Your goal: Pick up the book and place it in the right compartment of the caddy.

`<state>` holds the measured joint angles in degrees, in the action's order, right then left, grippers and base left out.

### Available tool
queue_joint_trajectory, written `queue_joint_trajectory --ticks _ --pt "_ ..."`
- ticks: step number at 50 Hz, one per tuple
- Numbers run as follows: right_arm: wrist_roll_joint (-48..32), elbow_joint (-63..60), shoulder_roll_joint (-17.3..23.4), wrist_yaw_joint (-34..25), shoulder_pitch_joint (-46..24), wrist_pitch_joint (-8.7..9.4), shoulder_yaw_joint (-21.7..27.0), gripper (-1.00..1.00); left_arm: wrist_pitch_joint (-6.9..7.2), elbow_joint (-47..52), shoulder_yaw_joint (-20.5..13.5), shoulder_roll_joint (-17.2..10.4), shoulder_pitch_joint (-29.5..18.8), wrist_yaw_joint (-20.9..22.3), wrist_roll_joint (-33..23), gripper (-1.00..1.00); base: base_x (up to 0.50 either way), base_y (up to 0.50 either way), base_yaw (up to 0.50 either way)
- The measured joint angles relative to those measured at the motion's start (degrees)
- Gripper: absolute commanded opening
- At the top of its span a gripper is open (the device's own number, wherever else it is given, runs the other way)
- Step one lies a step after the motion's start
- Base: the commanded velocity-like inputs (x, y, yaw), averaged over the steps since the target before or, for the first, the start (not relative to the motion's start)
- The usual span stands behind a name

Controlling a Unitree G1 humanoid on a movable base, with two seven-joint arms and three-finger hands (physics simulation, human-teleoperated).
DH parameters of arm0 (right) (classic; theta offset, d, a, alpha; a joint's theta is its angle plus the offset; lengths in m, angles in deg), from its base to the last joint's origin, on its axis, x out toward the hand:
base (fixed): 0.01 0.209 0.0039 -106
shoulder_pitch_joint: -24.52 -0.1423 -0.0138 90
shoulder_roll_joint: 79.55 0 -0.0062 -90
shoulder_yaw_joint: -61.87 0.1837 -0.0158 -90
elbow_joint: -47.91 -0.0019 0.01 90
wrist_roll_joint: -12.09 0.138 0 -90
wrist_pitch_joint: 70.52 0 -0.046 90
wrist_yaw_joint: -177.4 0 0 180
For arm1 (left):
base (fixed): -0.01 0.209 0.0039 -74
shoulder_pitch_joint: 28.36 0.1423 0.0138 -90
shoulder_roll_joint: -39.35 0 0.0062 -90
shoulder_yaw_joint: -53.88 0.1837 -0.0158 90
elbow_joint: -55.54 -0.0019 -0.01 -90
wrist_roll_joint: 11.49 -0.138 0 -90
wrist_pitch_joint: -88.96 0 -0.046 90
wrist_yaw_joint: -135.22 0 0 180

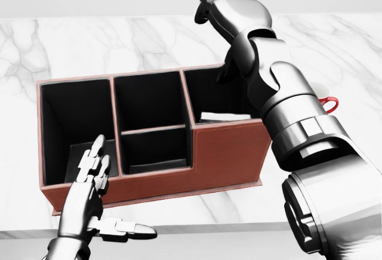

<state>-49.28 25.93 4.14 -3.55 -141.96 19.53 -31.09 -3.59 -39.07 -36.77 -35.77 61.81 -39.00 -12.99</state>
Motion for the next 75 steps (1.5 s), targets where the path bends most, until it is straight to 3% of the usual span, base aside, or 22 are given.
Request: queue_joint_trajectory --ticks 26,36,49,60,75 --pt "3.83 1.01 0.30 1.43 -0.59 -0.79 0.24 1.00 -0.41 -0.37 0.02 0.01 -0.13 0.19 -0.23 1.00 0.00 0.00 0.00" --pt "5.39 -3.72 0.97 0.85 1.96 -0.23 0.77 1.00 -0.20 -0.15 0.01 0.02 -0.13 0.05 -0.31 1.00 0.00 0.00 0.00" --pt "7.12 -22.83 0.56 -4.26 11.50 4.95 1.74 1.00 0.09 0.28 0.02 0.07 0.06 -0.30 -0.46 1.00 0.00 0.00 0.00" --pt "8.55 -40.36 0.60 -7.98 20.97 4.95 3.15 1.00 0.15 0.42 0.04 0.11 0.11 -0.60 -0.52 1.00 0.00 0.00 0.00" --pt "17.73 -71.62 0.08 -11.33 38.82 4.95 6.44 1.00 0.31 0.83 -0.06 0.12 0.26 -0.87 -0.33 1.00 0.00 0.00 0.00"
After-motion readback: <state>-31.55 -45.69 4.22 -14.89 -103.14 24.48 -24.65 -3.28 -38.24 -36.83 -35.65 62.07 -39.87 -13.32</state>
